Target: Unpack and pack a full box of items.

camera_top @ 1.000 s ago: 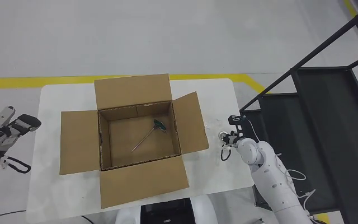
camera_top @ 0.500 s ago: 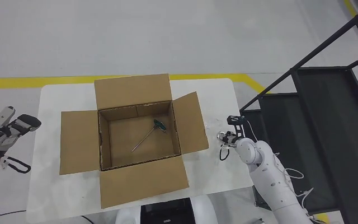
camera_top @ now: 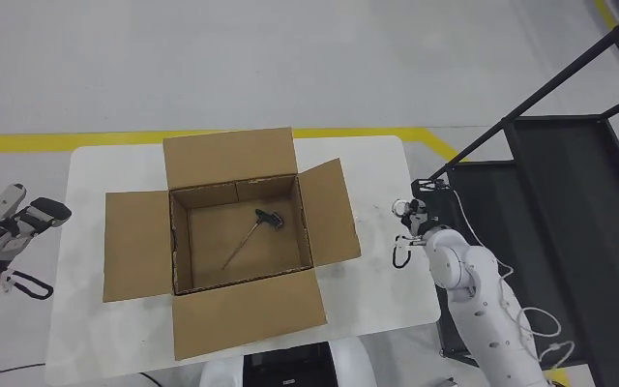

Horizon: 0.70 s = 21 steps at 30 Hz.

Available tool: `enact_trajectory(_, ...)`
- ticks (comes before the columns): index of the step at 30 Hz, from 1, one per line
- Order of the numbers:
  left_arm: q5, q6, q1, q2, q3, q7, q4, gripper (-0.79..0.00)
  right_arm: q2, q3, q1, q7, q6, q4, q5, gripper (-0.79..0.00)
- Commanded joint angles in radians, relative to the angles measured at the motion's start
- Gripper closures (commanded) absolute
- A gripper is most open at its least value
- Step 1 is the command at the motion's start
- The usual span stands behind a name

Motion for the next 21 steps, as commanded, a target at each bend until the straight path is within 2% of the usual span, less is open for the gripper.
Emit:
enact_trajectory(1,0.000,0.000,0.000,0.000,0.000,0.000,0.000,-0.785,0.002,0.008,-0.019,-0.031,-0.019,-0.079,-0.036,0.000)
enact_trajectory(6,0.000,0.000,0.000,0.000,0.000,0.000,0.000,-0.785,0.005,-0.008,-0.012,-0.119,-0.134,-0.195,-0.056,0.000)
enact_trajectory(9,0.000,0.000,0.000,0.000,0.000,0.000,0.000,-0.785,0.004,-0.060,0.054,-0.119,-0.227,-0.211,-0.040,0.000)
enact_trajectory(12,0.000,0.000,0.000,0.000,0.000,0.000,0.000,-0.785,0.000,-0.158,0.154,-0.092,-0.311,-0.198,-0.046,0.000)
enact_trajectory(16,0.000,0.000,0.000,0.000,0.000,0.000,0.000,-0.785,-0.017,-0.336,0.316,-0.031,-0.390,-0.105,-0.046,0.000)
enact_trajectory(21,0.000,0.000,0.000,0.000,0.000,0.000,0.000,-0.785,-0.056,-0.568,0.498,0.050,-0.431,0.044,-0.037,0.000)
